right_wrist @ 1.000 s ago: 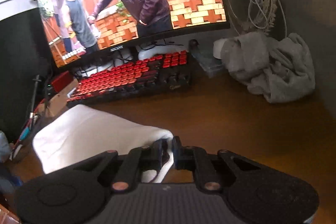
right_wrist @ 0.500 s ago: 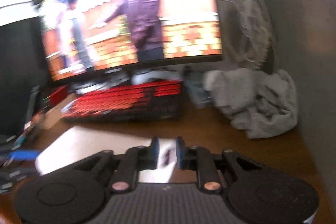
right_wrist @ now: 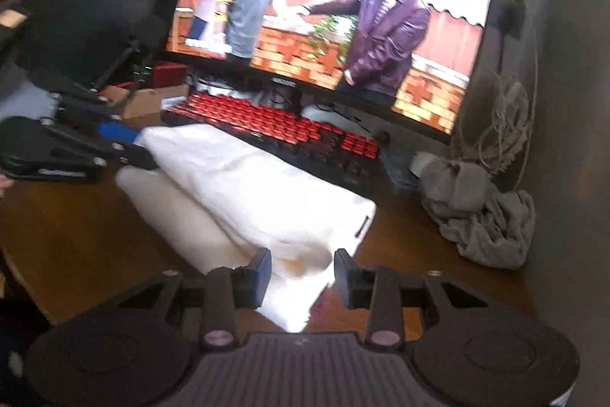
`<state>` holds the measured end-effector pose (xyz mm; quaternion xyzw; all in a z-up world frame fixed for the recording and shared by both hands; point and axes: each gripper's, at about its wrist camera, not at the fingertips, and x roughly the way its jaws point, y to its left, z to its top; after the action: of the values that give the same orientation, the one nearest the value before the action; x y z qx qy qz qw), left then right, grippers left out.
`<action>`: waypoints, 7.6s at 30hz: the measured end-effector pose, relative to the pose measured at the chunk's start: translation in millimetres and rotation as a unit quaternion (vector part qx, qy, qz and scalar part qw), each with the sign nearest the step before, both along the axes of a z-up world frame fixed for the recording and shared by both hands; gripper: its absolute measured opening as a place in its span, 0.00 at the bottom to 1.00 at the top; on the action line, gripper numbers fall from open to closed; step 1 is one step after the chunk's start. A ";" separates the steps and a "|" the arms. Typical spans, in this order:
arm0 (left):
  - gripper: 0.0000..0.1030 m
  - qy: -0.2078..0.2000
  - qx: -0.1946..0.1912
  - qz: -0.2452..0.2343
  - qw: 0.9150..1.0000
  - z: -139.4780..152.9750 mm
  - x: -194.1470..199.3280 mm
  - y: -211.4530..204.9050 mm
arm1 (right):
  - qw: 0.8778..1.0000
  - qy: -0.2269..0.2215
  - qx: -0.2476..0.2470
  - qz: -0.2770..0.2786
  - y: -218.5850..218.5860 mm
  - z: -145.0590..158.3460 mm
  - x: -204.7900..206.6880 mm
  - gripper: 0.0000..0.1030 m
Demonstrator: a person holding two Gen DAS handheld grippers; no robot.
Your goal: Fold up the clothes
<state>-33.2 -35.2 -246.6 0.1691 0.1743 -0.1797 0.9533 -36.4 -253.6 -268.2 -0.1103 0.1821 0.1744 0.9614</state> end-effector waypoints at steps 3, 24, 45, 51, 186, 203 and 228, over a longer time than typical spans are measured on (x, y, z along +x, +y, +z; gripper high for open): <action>0.09 0.002 -0.006 -0.001 1.000 1.7 1.9 -0.3 | 0.999 0.001 0.038 0.000 -7.9 2.1 0.4 0.05; 0.08 0.100 -0.099 0.022 0.990 3.6 -22.1 47.3 | 0.995 0.031 0.074 0.059 -32.6 -7.9 -41.4 0.09; 0.58 0.285 -0.433 0.002 0.855 -1.3 15.9 44.9 | 0.938 0.204 0.274 0.065 -45.8 -5.0 18.1 0.32; 0.59 0.264 -0.448 0.051 0.853 -5.9 18.4 68.0 | 0.946 0.214 0.224 0.091 5.6 -0.9 8.6 0.33; 0.38 0.191 -0.280 0.176 0.924 32.2 99.8 130.4 | 0.870 0.203 0.022 0.449 84.2 83.5 235.7 0.27; 0.02 0.210 -0.280 0.058 0.935 4.1 113.1 102.7 | 0.939 0.157 0.129 0.277 78.3 8.6 58.1 0.23; 0.03 0.161 -0.276 0.060 0.946 34.2 4.0 111.3 | 0.958 0.096 0.168 0.209 49.6 5.3 10.4 0.24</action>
<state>-29.3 76.1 -212.4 -0.1428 0.2785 -0.1885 0.9309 -26.0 -204.0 -262.9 0.0349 0.2144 0.4097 0.8860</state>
